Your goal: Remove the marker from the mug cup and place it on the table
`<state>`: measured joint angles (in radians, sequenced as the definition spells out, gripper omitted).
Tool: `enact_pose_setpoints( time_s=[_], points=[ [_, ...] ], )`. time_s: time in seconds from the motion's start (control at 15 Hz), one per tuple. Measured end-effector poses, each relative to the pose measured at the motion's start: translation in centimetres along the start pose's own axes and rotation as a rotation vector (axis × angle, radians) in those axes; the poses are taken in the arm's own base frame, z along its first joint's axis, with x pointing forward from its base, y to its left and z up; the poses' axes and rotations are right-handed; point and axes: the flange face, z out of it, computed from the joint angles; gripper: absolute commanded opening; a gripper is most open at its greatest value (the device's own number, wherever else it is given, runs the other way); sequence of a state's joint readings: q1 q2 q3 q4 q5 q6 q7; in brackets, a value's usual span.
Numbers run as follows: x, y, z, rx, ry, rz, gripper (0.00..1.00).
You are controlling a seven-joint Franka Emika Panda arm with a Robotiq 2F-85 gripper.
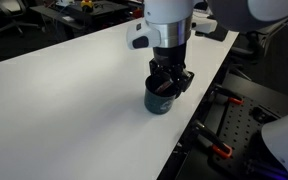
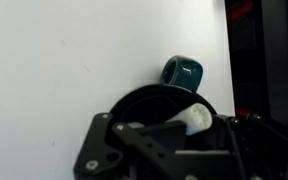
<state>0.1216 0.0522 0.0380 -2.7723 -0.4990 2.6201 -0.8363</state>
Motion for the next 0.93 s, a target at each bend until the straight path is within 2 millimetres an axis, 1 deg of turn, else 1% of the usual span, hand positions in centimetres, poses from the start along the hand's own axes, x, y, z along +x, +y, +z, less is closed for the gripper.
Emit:
enact_pose_setpoints(
  time_s=[0.6, 0.93],
  points=[
    [-0.11, 0.09, -0.01, 0.004, 0.006, 0.015, 0.01],
    [-0.33, 0.38, -0.33, 0.035, 0.055, 0.083, 0.01]
  ],
)
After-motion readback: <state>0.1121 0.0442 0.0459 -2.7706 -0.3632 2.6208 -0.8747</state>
